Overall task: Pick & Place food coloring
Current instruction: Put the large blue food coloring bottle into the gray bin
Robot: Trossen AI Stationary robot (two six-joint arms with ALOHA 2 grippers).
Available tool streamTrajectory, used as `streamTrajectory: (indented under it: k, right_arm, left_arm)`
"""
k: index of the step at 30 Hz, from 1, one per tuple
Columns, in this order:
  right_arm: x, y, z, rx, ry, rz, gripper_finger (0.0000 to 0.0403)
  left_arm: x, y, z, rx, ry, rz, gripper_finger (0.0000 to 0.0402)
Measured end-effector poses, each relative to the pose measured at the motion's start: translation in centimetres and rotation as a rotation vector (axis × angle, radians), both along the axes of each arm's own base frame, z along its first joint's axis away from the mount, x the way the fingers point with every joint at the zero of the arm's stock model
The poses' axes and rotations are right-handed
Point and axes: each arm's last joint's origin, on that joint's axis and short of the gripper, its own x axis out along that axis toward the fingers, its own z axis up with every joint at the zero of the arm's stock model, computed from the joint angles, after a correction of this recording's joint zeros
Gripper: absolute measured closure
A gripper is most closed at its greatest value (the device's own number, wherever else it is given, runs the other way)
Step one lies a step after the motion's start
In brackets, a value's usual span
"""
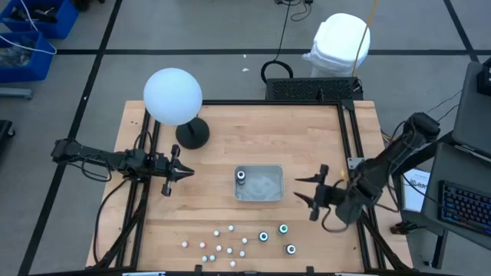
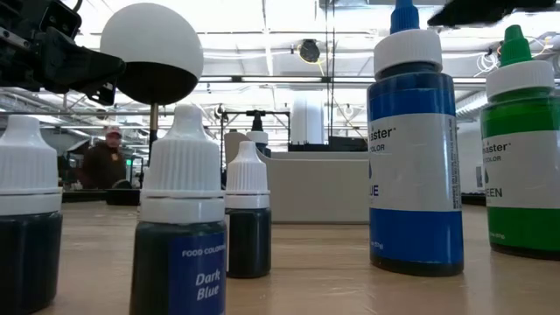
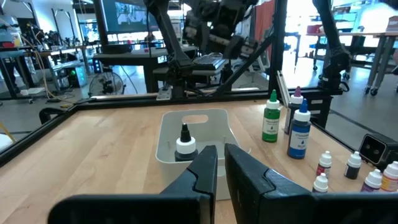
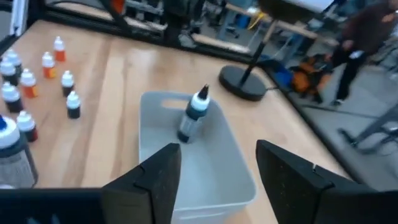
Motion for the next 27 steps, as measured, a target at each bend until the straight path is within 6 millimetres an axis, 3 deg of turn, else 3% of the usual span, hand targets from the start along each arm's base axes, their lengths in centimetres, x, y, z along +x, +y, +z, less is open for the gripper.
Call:
streamTrajectory:
  k: [7,12,18,27]
  right_arm:
    - [-0.8,-2.8,-2.2,0.102,-0.112,0.13,0.0264]
    - [-2.2,-4.1,-2.8,0.104,-0.272,0.12,0.0321]
    - [-3.0,-5.5,-3.8,0.093,-0.299,0.093,0.0393]
    - [-3.6,-6.4,-4.4,0.067,-0.305,0.074,0.0402]
  left_arm:
    - [0.0,0.0,0.0,0.077,-0.009,-0.001,0.0364]
    - [0.0,0.0,0.0,-0.072,0.009,0.001,0.0364]
    - [0.2,0.0,0.1,-0.116,0.001,0.017,0.0364]
    - [2.2,-1.2,1.5,-0.156,-0.016,0.059,0.0364]
